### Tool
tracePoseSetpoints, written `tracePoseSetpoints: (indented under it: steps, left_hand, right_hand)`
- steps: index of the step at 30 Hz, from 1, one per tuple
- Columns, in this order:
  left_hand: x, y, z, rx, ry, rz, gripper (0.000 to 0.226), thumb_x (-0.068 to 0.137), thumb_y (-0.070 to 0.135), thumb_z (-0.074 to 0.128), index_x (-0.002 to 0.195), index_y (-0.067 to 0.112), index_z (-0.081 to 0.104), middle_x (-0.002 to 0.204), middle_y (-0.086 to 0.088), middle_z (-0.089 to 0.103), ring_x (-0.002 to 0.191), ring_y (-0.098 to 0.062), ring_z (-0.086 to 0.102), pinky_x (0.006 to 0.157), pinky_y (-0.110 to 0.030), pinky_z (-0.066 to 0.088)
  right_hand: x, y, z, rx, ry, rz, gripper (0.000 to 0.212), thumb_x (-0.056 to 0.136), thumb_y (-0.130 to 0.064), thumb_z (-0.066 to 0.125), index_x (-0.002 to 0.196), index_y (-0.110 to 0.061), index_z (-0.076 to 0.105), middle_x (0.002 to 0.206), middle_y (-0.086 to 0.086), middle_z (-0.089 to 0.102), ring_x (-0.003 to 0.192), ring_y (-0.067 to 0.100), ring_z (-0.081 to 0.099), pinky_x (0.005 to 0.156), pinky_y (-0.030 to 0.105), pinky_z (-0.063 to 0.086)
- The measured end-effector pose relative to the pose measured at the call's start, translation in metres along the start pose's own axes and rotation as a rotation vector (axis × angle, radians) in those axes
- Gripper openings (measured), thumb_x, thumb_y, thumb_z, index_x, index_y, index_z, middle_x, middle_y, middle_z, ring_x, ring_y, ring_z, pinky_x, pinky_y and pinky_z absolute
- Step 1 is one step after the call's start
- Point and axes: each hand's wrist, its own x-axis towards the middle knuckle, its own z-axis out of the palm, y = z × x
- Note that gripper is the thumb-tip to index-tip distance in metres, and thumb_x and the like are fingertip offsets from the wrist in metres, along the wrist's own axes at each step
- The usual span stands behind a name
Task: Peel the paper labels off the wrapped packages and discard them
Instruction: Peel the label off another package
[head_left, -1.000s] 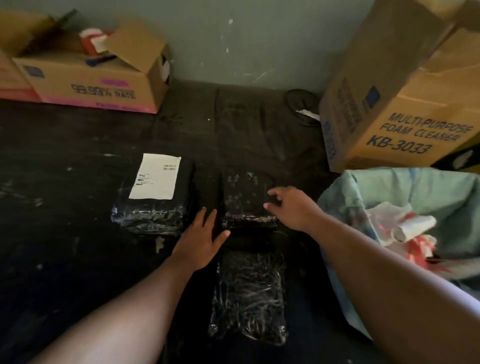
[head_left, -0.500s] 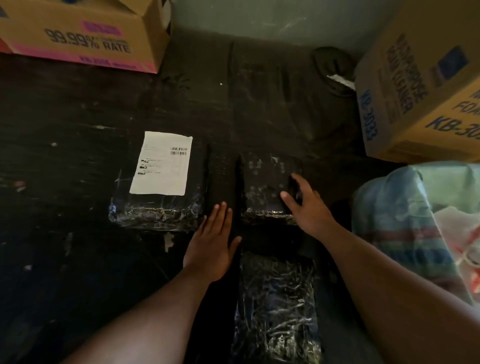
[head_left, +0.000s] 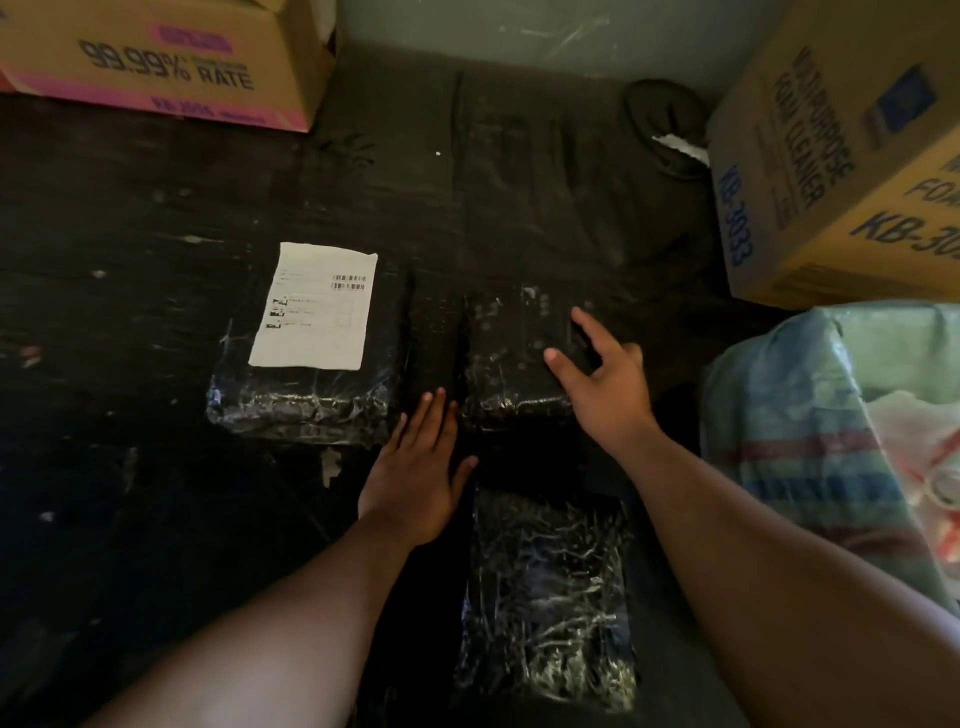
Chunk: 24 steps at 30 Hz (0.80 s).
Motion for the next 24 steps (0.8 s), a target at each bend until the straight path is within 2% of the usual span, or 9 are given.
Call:
tracePoseSetpoints:
  steps: [2, 5, 7, 12, 16, 18, 20, 22, 24]
  left_hand:
    - [-0.001, -0.001, -0.001, -0.036, -0.006, 0.014, 0.072, 0.102, 0.056, 0.012, 0.160, 0.012, 0.006, 0.168, -0.005, -0.009, 0.152, -0.015, -0.016, 0.120, -0.031, -0.010]
    - [-0.012, -0.002, -0.002, -0.056, -0.013, 0.041, 0.077, 0.098, 0.058, 0.010, 0.160, 0.013, 0.011, 0.169, -0.006, -0.001, 0.154, -0.018, -0.007, 0.121, -0.031, -0.006]
    - [-0.031, -0.005, 0.001, -0.036, -0.026, 0.040, 0.076, 0.098, 0.059, 0.010, 0.160, 0.015, 0.011, 0.169, -0.004, -0.001, 0.154, -0.018, -0.006, 0.122, -0.033, -0.004]
    - [-0.092, -0.004, 0.010, -0.004, -0.034, -0.057, 0.070, 0.102, 0.056, 0.015, 0.161, 0.020, 0.001, 0.168, 0.001, -0.010, 0.153, -0.015, -0.014, 0.124, -0.037, -0.005]
    - [-0.135, 0.005, 0.017, -0.004, -0.025, -0.118, 0.069, 0.103, 0.056, 0.018, 0.160, 0.023, -0.001, 0.168, 0.003, -0.012, 0.153, -0.014, -0.015, 0.123, -0.039, -0.005]
    - [-0.152, 0.009, 0.021, -0.007, -0.021, -0.142, 0.069, 0.103, 0.056, 0.019, 0.160, 0.023, 0.001, 0.168, 0.003, -0.011, 0.153, -0.014, -0.014, 0.123, -0.040, -0.004]
    - [-0.168, 0.014, 0.026, -0.009, -0.013, -0.158, 0.069, 0.103, 0.056, 0.019, 0.160, 0.024, 0.001, 0.168, 0.003, -0.011, 0.153, -0.014, -0.014, 0.124, -0.040, -0.004]
    - [-0.182, 0.016, 0.030, -0.019, 0.003, -0.163, 0.068, 0.103, 0.057, 0.018, 0.160, 0.024, 0.001, 0.168, 0.004, -0.011, 0.152, -0.013, -0.014, 0.124, -0.041, -0.003]
    - [-0.194, 0.017, 0.033, -0.038, 0.026, -0.162, 0.068, 0.103, 0.057, 0.019, 0.160, 0.024, 0.003, 0.167, 0.004, -0.009, 0.152, -0.013, -0.014, 0.124, -0.042, -0.002]
  right_hand:
    - [-0.007, -0.006, -0.007, 0.039, 0.019, -0.018, 0.060, 0.086, -0.046, 0.070, 0.141, -0.044, 0.046, 0.122, -0.002, 0.036, 0.086, 0.000, 0.048, 0.099, 0.015, 0.033]
    - [-0.027, -0.001, -0.017, 0.128, 0.019, -0.037, 0.059, 0.082, -0.054, 0.071, 0.137, -0.049, 0.049, 0.130, -0.003, 0.043, 0.098, 0.000, 0.053, 0.104, 0.025, 0.043]
    - [-0.047, 0.005, -0.022, 0.206, 0.013, -0.047, 0.061, 0.076, -0.061, 0.071, 0.133, -0.052, 0.050, 0.134, -0.004, 0.050, 0.106, 0.000, 0.058, 0.102, 0.032, 0.050]
    - [-0.104, 0.017, -0.033, 0.426, 0.022, -0.069, 0.055, 0.088, -0.036, 0.072, 0.139, -0.036, 0.052, 0.131, -0.003, 0.061, 0.099, 0.007, 0.070, 0.085, 0.032, 0.059]
    - [-0.155, 0.036, -0.039, 0.451, 0.022, -0.076, 0.054, 0.083, -0.044, 0.075, 0.133, -0.044, 0.055, 0.132, -0.002, 0.060, 0.106, 0.008, 0.067, 0.090, 0.034, 0.057]
    - [-0.179, 0.045, -0.039, 0.431, 0.014, -0.060, 0.057, 0.076, -0.054, 0.075, 0.130, -0.050, 0.056, 0.133, 0.001, 0.057, 0.105, 0.010, 0.067, 0.090, 0.035, 0.057]
    - [-0.199, 0.054, -0.037, 0.414, 0.006, -0.052, 0.062, 0.069, -0.063, 0.075, 0.127, -0.056, 0.055, 0.134, 0.000, 0.056, 0.111, 0.012, 0.063, 0.094, 0.037, 0.055]
    - [-0.216, 0.063, -0.034, 0.403, -0.002, -0.038, 0.060, 0.071, -0.061, 0.075, 0.128, -0.055, 0.055, 0.133, 0.000, 0.055, 0.113, 0.010, 0.063, 0.092, 0.035, 0.056]
    - [-0.232, 0.070, -0.030, 0.361, 0.002, -0.020, 0.054, 0.082, -0.049, 0.073, 0.133, -0.048, 0.054, 0.132, -0.001, 0.049, 0.111, 0.005, 0.060, 0.087, 0.022, 0.055]
